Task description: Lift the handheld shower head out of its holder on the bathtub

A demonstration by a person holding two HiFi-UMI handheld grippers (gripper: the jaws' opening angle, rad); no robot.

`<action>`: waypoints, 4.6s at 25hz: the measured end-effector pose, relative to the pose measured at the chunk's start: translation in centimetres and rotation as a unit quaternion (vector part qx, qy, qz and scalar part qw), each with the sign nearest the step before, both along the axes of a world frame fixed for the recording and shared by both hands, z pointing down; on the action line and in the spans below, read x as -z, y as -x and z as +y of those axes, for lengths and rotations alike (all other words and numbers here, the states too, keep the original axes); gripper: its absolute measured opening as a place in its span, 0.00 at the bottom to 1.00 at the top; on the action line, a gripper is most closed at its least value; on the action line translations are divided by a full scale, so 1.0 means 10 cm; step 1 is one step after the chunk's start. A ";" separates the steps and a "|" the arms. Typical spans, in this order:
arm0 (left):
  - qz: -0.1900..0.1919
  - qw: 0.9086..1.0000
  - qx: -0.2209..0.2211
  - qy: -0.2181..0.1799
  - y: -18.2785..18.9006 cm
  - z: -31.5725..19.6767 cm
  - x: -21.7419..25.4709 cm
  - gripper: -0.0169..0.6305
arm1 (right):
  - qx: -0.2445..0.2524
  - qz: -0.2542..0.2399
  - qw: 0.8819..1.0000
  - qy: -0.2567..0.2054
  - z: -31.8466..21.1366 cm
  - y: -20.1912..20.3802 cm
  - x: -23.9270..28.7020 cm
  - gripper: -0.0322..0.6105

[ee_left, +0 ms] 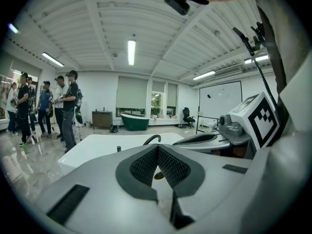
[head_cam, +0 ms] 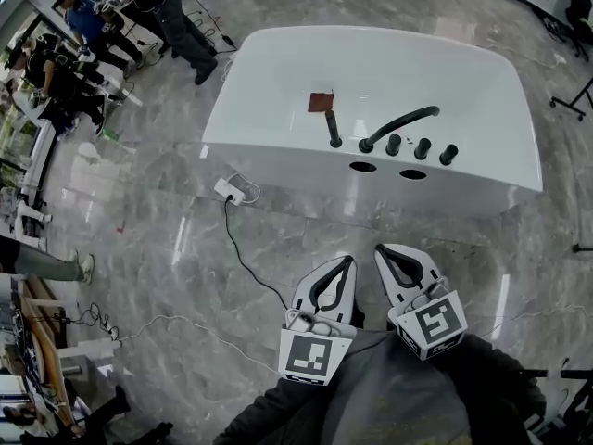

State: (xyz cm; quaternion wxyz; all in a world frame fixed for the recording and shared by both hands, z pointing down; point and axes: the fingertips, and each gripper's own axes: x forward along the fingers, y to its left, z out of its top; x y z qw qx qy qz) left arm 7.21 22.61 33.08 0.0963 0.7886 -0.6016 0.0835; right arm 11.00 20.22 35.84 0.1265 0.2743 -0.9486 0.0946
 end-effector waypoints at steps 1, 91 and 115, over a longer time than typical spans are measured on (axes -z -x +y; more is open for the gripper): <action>0.001 1.000 -0.003 -0.002 0.04 -0.03 0.01 0.03 | -0.003 0.001 1.000 -0.002 -0.03 0.05 0.01 0.06; 0.030 0.995 -0.060 0.068 1.90 -3.22 -0.48 0.03 | -0.101 0.019 0.995 0.012 -3.38 1.67 -0.33 0.06; 0.008 0.996 -0.040 0.075 2.17 -3.48 -0.50 0.03 | -0.097 -0.003 0.995 -0.008 -3.73 1.90 -0.26 0.06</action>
